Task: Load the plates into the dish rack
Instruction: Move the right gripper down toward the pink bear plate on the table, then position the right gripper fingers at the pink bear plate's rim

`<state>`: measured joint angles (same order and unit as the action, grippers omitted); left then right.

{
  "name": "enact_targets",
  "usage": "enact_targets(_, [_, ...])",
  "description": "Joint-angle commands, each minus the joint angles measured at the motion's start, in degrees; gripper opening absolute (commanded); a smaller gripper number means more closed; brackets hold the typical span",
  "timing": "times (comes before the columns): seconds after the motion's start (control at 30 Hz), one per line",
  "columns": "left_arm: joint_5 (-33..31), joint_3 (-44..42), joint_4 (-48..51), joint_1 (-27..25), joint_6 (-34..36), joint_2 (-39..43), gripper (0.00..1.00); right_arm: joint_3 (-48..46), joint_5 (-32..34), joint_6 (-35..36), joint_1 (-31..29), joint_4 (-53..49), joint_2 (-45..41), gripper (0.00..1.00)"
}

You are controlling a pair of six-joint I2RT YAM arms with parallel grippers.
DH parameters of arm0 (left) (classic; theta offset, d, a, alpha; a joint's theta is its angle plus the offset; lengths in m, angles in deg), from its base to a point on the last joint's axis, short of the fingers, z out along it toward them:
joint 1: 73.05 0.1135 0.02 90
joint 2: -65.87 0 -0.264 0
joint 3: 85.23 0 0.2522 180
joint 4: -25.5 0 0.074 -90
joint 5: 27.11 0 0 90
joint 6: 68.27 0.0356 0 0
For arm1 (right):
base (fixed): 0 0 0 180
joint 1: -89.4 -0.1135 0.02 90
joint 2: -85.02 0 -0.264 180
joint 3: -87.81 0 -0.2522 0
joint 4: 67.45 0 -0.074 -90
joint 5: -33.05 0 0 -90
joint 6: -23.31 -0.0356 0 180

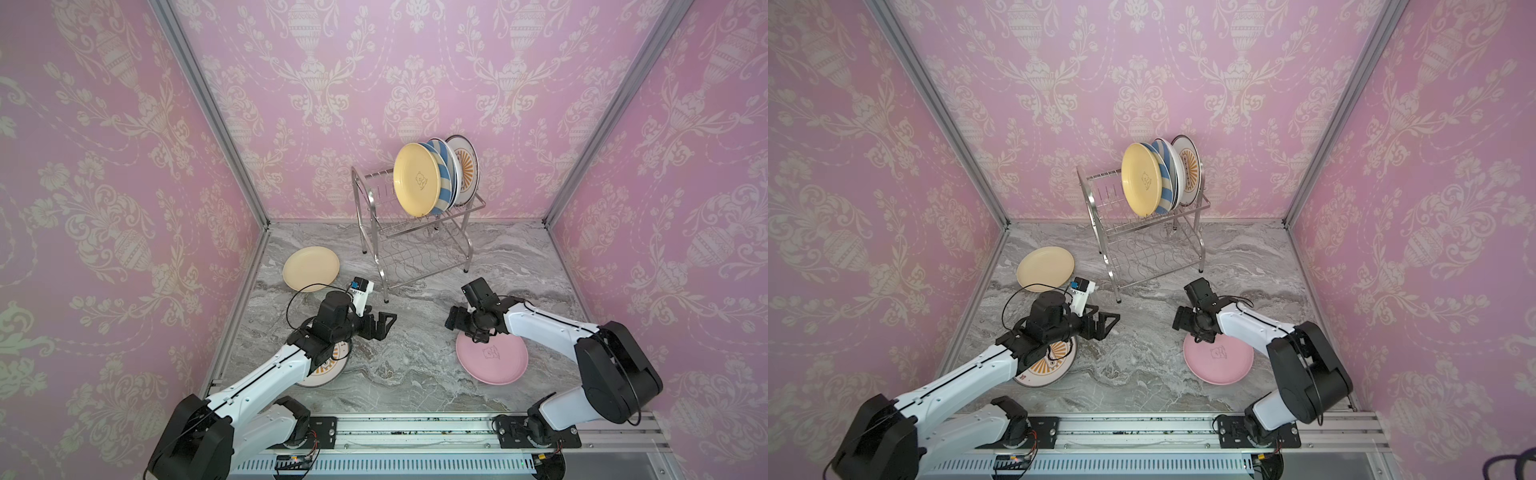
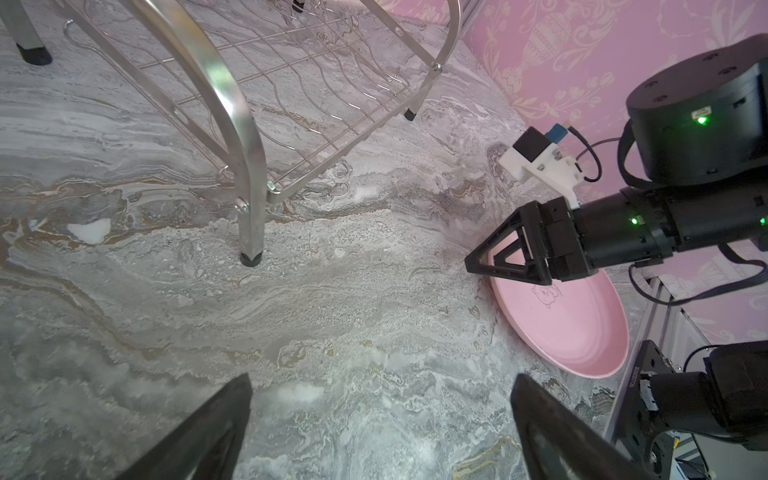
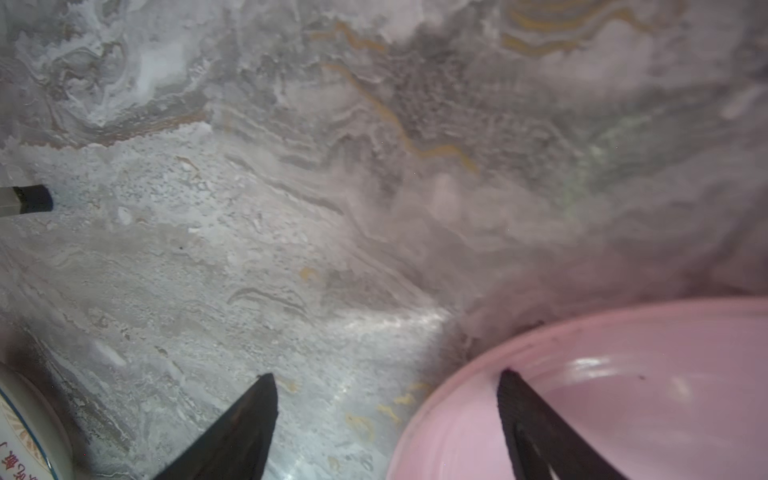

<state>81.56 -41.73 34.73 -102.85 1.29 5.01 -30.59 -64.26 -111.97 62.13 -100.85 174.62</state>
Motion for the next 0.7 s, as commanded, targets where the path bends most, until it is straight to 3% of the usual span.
enact_targets(0.0, [-1.78,-0.28,2.75,0.36,1.88,1.35,0.99,6.92,-4.51,0.48,-2.77,6.63,6.74,0.84])
enact_targets(0.13, [-2.49,0.05,3.86,0.59,2.56,2.35,0.99,17.59,-4.69,3.54,-4.54,3.87,11.37,0.84])
enact_targets(0.3, [-2.88,0.51,4.64,0.75,3.13,2.70,0.99,22.87,-2.02,8.11,-4.59,-4.51,8.40,0.84])
enact_targets(0.47, [-1.03,0.99,1.29,0.89,2.34,-0.50,0.99,17.63,3.56,10.63,-3.25,-12.77,-1.47,0.85])
enact_targets(0.67, [3.97,0.04,-8.72,0.75,-2.42,-6.42,0.99,2.28,7.26,10.35,6.70,-17.89,-18.87,0.80])
